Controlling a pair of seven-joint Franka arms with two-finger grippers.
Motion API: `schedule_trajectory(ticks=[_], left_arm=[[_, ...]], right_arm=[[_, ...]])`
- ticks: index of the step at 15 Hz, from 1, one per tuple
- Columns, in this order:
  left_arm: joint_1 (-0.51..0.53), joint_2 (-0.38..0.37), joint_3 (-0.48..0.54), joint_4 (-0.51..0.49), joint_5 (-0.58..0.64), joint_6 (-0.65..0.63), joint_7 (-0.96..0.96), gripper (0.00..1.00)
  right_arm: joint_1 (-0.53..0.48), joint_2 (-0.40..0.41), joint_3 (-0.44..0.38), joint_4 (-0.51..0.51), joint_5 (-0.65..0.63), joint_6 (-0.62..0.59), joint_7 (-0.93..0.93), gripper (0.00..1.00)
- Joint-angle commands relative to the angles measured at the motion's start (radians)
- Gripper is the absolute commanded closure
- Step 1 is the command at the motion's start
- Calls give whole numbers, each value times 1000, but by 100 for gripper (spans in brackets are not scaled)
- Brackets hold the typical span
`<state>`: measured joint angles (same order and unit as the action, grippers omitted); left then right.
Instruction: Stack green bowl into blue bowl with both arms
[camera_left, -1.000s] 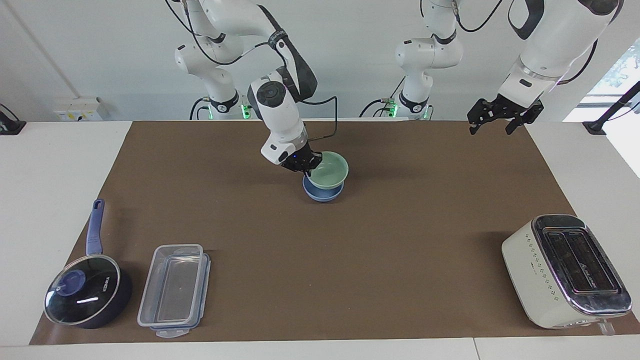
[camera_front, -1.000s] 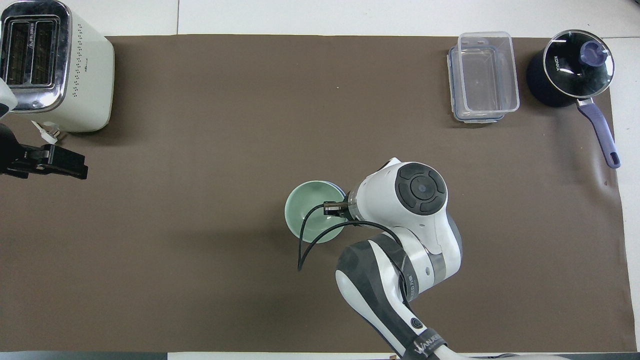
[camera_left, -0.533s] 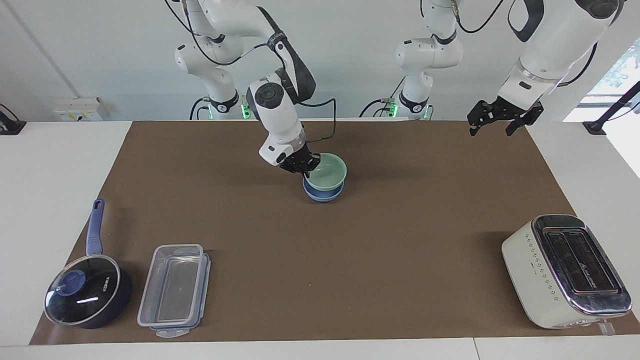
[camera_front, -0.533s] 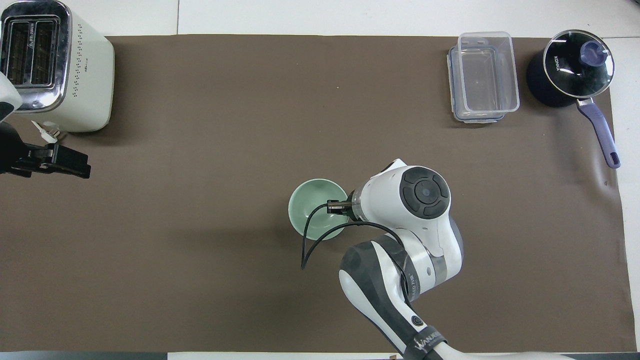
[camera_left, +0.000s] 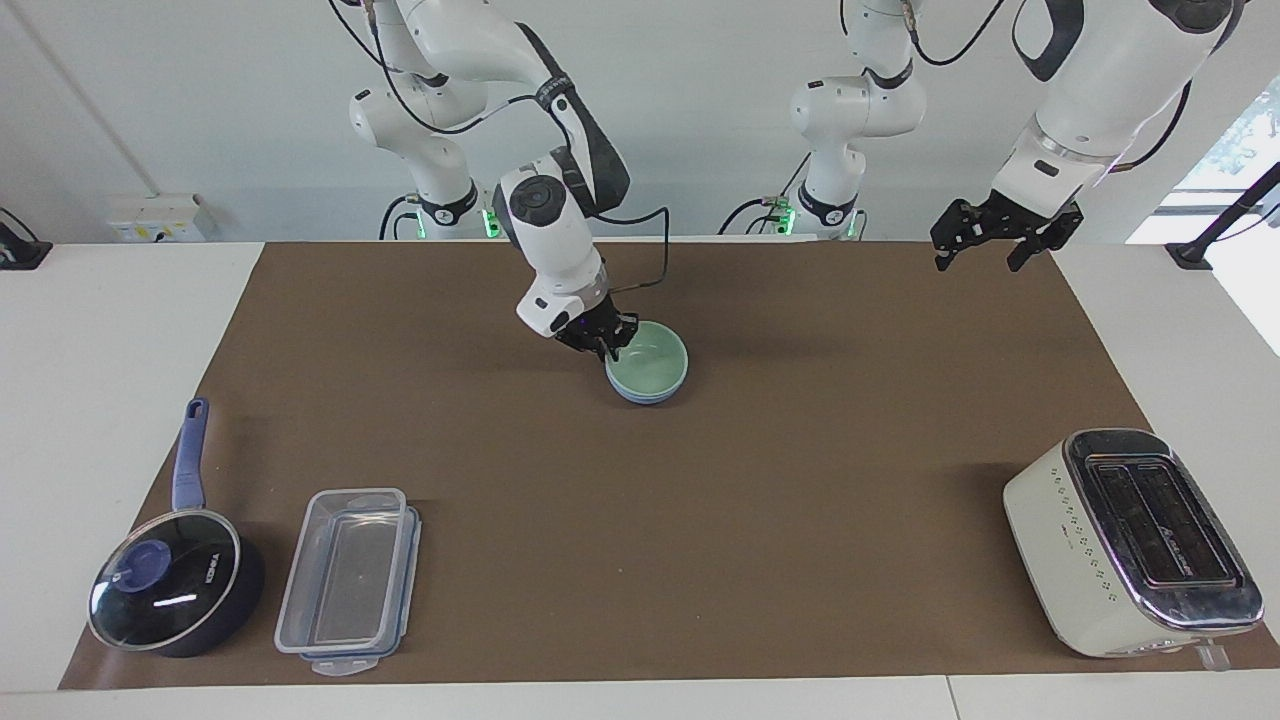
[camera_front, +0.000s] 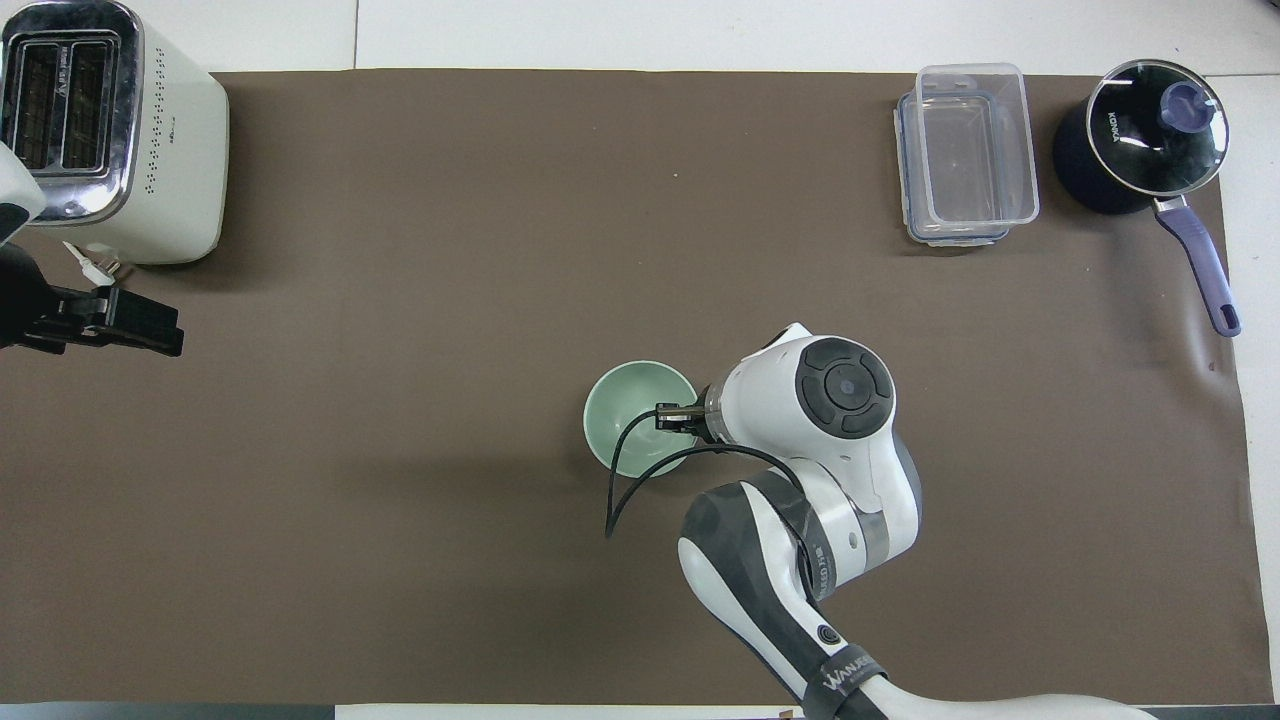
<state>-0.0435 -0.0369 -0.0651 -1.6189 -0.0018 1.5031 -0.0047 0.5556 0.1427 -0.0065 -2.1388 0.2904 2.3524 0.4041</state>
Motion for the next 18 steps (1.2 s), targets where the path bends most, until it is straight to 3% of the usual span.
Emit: schedule_trajectory(ticks=[1,3,7,9,14,18], left_arm=[[14,-17,-12,-16,-21,16,-5,0],[5,-20,-12,-16,-21,16,-3,0],[1,-21,-12,-22,-21,17,0,0],[1,-21,-13,-21,-21,17,-4,0],[1,-21,-13,-22,-21,16,-4,0],[1,-21,-13,-22,-21,16,-8,0]], right_arm=[[-10,6,0,37,3,-22,-2,0],[-28,-3,-12,92,-2,-97,-2,0],[-192,-17,-10,368,-193,-451,-11,0],[-267,-32,-10,457,-218,-589,-39,0],[-454,-170,-10,528,-243,-849,-200,0],[-502,-186,-13,490,-312,-840,-266,0]])
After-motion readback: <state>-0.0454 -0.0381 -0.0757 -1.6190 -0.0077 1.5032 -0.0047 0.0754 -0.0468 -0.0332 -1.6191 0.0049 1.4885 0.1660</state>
